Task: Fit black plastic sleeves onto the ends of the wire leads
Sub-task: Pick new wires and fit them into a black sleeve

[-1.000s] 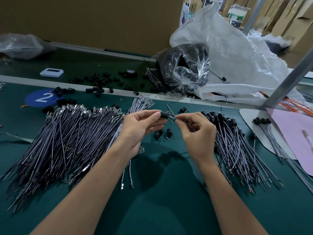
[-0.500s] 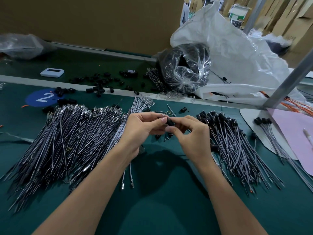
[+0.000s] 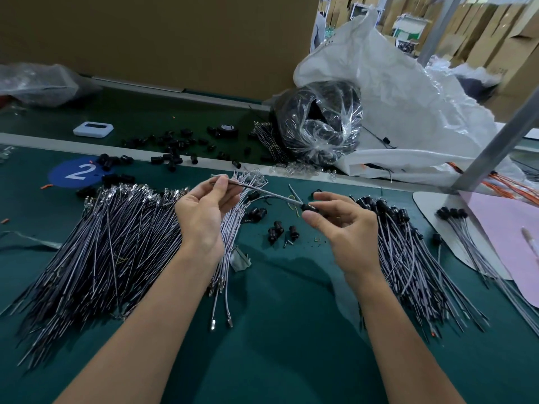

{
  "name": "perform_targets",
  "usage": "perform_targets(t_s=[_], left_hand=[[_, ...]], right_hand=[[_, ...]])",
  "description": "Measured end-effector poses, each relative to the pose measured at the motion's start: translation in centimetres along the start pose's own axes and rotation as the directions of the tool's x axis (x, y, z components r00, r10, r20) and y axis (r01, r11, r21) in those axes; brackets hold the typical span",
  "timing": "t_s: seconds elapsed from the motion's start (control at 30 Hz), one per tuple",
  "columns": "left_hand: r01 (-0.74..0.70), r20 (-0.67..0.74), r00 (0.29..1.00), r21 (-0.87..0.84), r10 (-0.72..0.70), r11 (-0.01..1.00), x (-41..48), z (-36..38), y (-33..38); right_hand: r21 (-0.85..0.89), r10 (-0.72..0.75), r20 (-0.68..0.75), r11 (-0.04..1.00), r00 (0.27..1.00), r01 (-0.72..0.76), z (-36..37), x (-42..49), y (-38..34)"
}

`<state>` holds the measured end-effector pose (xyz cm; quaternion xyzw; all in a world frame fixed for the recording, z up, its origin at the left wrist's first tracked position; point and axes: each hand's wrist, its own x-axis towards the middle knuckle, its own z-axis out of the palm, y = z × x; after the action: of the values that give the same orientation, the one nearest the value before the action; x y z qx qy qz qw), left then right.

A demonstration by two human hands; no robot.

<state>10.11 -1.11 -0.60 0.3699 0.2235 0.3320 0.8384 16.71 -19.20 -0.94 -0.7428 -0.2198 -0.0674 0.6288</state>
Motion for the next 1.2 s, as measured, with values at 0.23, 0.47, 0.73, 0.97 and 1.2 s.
perform_targets(t_s=[0.23,0.47,0.73,0.97,1.2], left_hand=[[0.166,0.302,0.921,0.268,-0.246,0.949,-0.5,0.1,0.0],[0.072,0.567,0.794,0.272,-0.221,0.959,-1.1,0.6,-0.4],[-0.035,0.548,0.812,0.388,-0.200,0.921,-1.7,1.0,-1.7],[-0.057,0.499,0.855,0.360,-0.141,0.931,-1.4,1.0,-1.8],[-0.093,0.437,0.897,0.324,-0.062,0.941,-1.3,1.0,-1.8]], right_hand=[[0.788,0.153,0.134,0.582,0.979,-0.199,-1.2,0.4,-0.7],[0.607,0.157,0.251,0.743,0.955,-0.282,-0.1,0.1,-0.3],[0.332,0.073,0.286,0.928,0.955,-0.170,1.6,-0.7,0.0],[0.238,0.150,0.368,0.939,0.918,-0.249,1.7,-0.8,-0.1],[0.158,0.160,0.340,0.962,0.927,-0.224,1.9,-1.0,-0.2]])
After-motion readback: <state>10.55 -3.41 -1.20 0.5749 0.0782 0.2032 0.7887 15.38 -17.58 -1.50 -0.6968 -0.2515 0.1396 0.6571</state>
